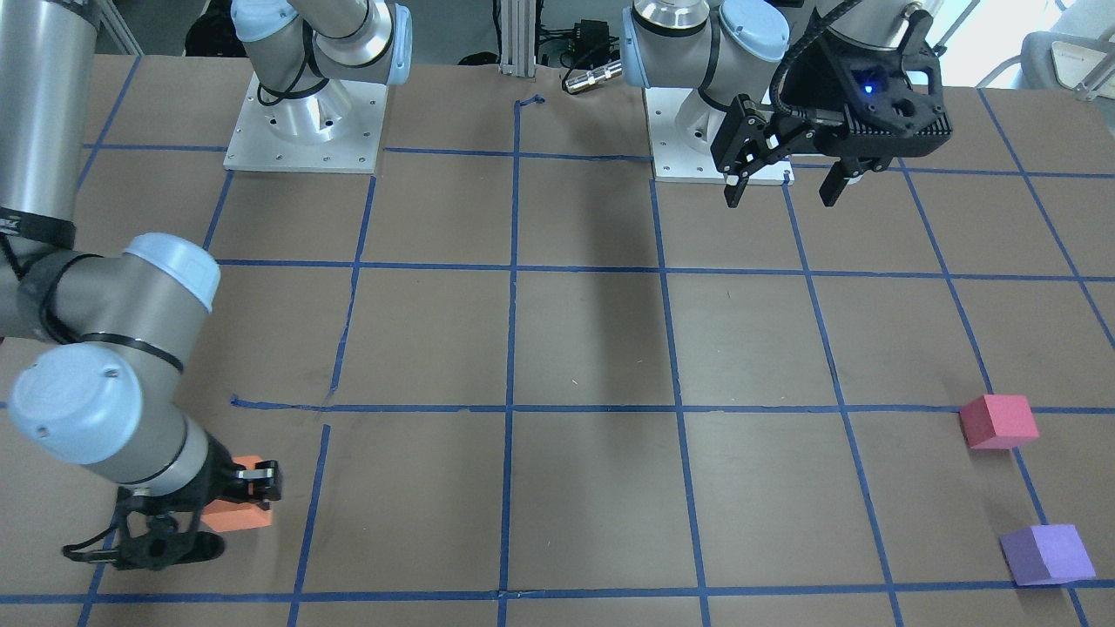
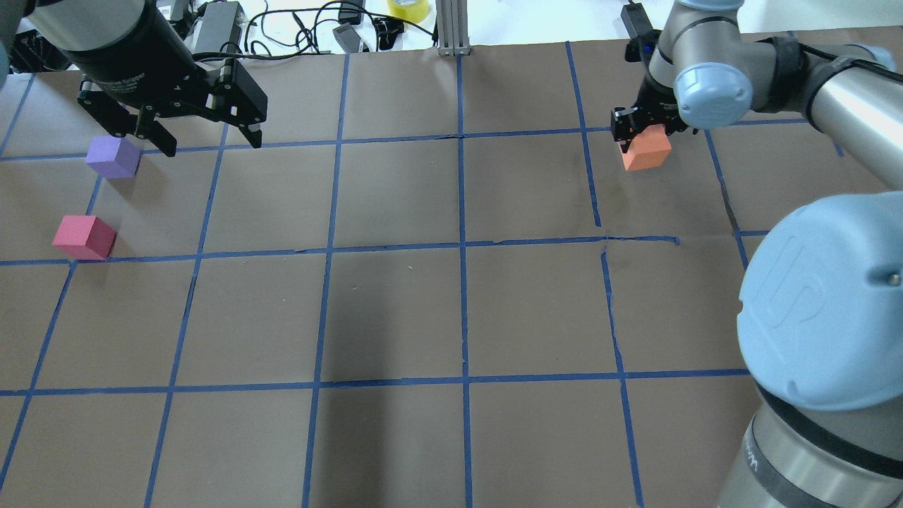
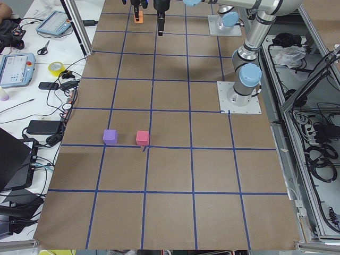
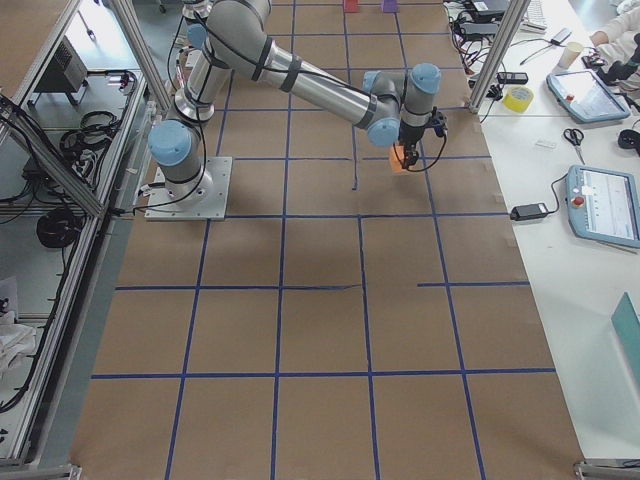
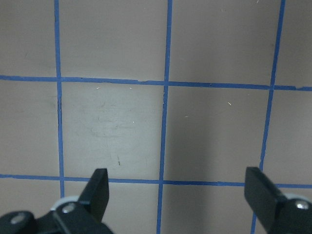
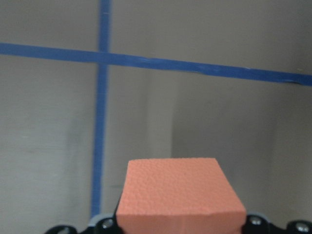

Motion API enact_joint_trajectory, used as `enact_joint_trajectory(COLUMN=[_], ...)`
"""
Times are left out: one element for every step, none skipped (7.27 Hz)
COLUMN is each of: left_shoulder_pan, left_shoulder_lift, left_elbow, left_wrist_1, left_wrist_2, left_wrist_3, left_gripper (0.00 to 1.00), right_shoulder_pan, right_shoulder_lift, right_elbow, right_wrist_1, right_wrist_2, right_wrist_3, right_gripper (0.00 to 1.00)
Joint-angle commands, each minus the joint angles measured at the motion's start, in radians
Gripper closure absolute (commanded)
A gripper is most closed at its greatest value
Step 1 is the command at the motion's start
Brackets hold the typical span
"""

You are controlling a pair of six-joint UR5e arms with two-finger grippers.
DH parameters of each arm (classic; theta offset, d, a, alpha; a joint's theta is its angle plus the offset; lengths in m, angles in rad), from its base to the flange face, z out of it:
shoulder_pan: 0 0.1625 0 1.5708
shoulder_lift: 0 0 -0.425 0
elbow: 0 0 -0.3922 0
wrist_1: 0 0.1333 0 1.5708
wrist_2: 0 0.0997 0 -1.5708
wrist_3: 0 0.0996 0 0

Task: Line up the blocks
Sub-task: 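Carry the orange cube with the right gripper toward the table center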

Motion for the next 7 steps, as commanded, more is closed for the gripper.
enact_joint_trajectory(left_shoulder_pan=[0.001,0.001,0.001,0.001,0.002,0.002,0.002], left_shoulder_lift=[0.000,0.000,0.000,0.000,0.000,0.000,0.000], left_elbow=[0.000,0.000,0.000,-0.002,0.000,0.000,0.000], left_wrist_1=[-0.001,-0.001,-0.001,-0.001,-0.001,-0.001,-0.001], left_wrist_2=[0.002,0.000,0.002,0.000,0.002,0.002,0.002], left_wrist_3=[0.002,0.002,0.002,0.002,0.003,0.005,0.006], left_gripper=[0.00,0.00,0.00,0.00,0.00,0.00,0.00], right_shoulder_pan=[0.203,0.263,0.300,0.346,0.380,0.383,0.383], right_shoulder_lift=[0.010,0.025,0.057,0.103,0.153,0.177,0.177], right_elbow=[-0.031,-0.047,-0.072,-0.106,-0.158,-0.184,-0.186], right_wrist_1=[0.002,0.002,0.002,-0.009,-0.006,-0.004,0.005], right_wrist_2=[0.054,0.077,0.080,0.089,0.097,0.100,0.100], right_wrist_3=[0.184,0.266,0.303,0.408,0.440,0.440,0.439], right_gripper=[0.73,0.73,0.73,0.73,0.73,0.73,0.72])
